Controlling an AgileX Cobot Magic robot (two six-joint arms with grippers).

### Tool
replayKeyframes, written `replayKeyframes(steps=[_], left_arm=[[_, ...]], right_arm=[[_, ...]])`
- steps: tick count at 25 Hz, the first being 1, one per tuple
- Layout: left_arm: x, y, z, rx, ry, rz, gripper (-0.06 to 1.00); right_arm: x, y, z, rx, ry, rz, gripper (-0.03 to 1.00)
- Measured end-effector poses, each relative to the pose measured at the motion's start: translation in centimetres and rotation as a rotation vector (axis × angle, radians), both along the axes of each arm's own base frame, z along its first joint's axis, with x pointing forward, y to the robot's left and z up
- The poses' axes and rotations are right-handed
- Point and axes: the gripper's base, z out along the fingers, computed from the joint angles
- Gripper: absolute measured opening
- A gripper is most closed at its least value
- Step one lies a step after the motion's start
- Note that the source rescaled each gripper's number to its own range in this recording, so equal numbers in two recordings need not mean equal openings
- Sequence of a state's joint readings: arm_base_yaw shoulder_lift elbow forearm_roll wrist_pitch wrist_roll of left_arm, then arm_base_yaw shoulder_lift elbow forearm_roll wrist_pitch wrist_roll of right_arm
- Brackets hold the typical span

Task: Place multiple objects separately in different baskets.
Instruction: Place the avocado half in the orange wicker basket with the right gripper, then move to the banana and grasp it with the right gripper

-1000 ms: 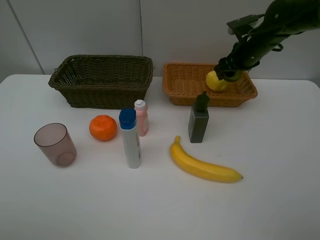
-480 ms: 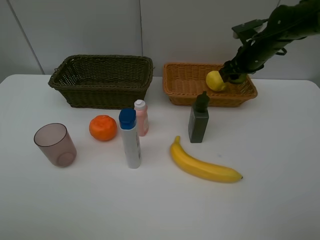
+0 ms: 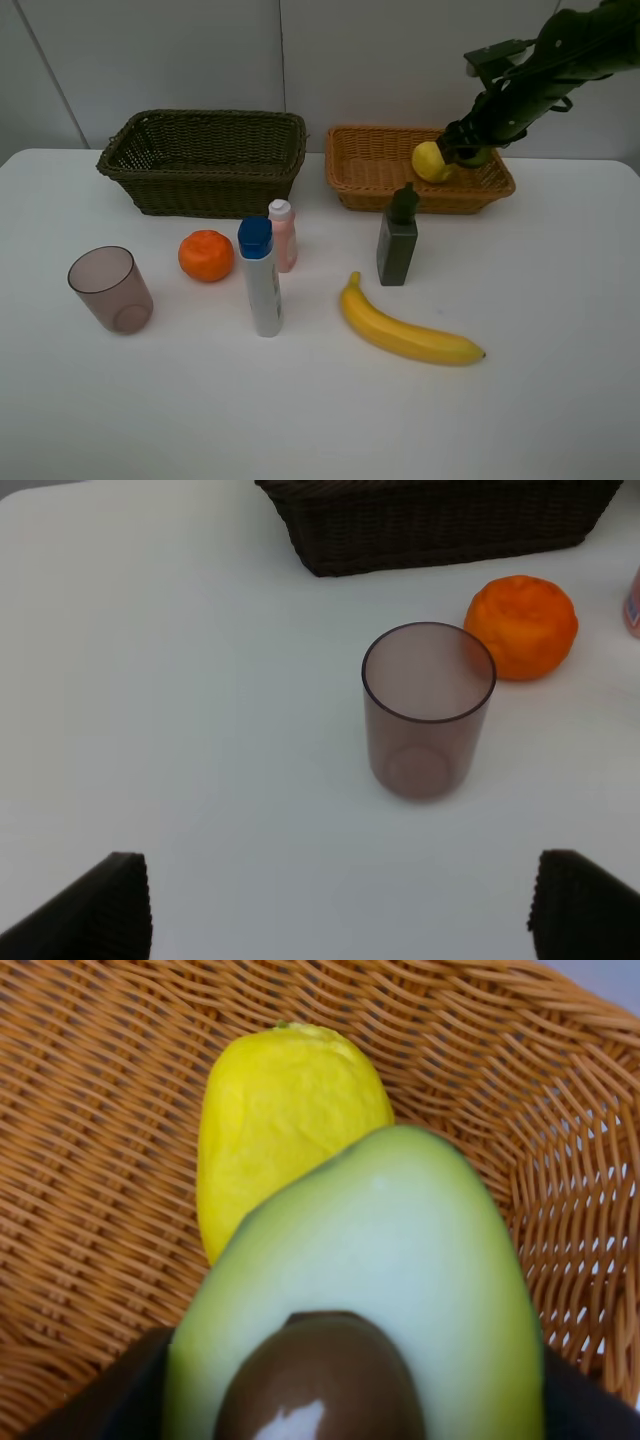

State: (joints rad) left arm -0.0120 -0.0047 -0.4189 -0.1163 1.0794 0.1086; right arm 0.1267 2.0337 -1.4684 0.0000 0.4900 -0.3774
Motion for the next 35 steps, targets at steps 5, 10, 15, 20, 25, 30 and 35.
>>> replayKeyframes(steps=[5, 10, 15, 20, 25, 30, 35], left_arm=[[0.0, 0.0, 0.0, 0.000, 0.000, 0.000, 1.00], [0.0, 0.0, 0.0, 0.000, 0.000, 0.000, 1.00], [0.0, 0.0, 0.0, 0.000, 0.000, 0.000, 1.00], [0.0, 0.0, 0.0, 0.000, 0.000, 0.000, 1.00], [0.0, 0.0, 0.0, 0.000, 0.000, 0.000, 1.00], [0.0, 0.0, 0.0, 0.000, 0.000, 0.000, 1.00], [0.0, 0.0, 0.0, 0.000, 0.000, 0.000, 1.00]], right_arm=[[0.0, 0.0, 0.0, 0.000, 0.000, 0.000, 0.96], [0.0, 0.0, 0.0, 0.000, 0.000, 0.000, 0.99], [0.0, 0.1, 0.0, 0.011, 0.001, -0.006, 1.00], [0.0, 0.1, 0.0, 0.011, 0.002, -0.006, 1.00], [-0.3, 0.1, 0.3, 0.012, 0.018, -0.008, 1.00], [-0.9, 0.7, 2.0, 0.012, 0.004, 0.008, 1.00], [-2.7, 1.0, 4.7, -0.030, -0.015, 0.046, 1.00]])
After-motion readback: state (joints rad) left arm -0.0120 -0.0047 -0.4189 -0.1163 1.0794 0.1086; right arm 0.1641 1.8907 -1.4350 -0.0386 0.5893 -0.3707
